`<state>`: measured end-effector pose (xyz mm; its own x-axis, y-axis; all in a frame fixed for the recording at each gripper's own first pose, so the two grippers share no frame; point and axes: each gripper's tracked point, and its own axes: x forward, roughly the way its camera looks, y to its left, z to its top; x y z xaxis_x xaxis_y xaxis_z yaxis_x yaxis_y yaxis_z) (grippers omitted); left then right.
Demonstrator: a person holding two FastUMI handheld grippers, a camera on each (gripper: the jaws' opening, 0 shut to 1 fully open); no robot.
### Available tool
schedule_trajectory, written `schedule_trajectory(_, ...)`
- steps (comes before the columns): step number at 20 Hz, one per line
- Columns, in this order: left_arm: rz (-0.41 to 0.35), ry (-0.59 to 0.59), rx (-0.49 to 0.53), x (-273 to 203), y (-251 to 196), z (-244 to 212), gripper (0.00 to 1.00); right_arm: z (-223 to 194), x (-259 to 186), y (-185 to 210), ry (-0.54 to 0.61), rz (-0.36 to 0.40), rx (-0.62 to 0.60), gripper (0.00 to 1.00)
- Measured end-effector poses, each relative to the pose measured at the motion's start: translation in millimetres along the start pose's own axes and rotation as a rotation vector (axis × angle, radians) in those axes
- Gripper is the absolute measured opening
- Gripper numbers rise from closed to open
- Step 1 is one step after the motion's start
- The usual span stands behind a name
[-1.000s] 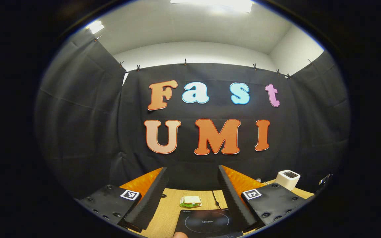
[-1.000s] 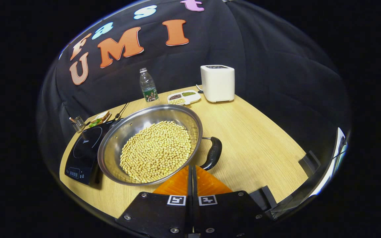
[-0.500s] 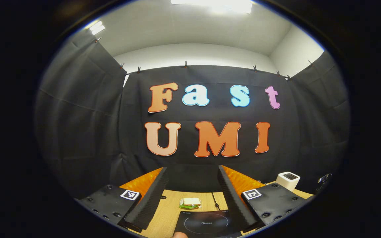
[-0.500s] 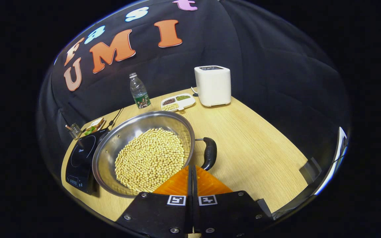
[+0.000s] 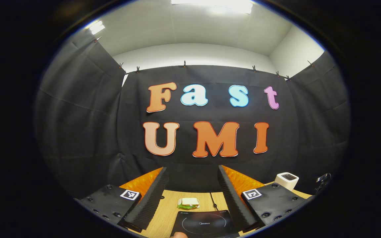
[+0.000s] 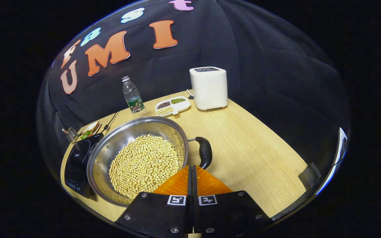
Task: First push the handle of the pot to place it horizontally, then grasp the pot with both hands and set it on the induction cooktop.
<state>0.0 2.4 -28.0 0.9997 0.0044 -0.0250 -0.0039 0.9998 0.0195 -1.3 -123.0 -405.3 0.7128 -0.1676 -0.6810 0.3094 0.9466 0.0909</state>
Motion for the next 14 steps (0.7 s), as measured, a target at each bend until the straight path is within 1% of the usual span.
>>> schedule_trajectory(3,0.001,0.002,-0.003,-0.1,0.0,-1.3,0.96,2.7,7.0,0.4,0.0,-0.005,0.005,0.0)
schedule_trajectory(4,0.003,0.002,-0.004,-0.1,0.9,-1.8,0.99,2.5,7.1,-0.5,0.001,-0.004,0.006,0.0)
schedule_trajectory(14,-0.006,0.011,-0.004,2.4,-2.7,-5.9,0.99,7.6,14.7,-5.8,-0.004,-0.002,0.019,0.0)
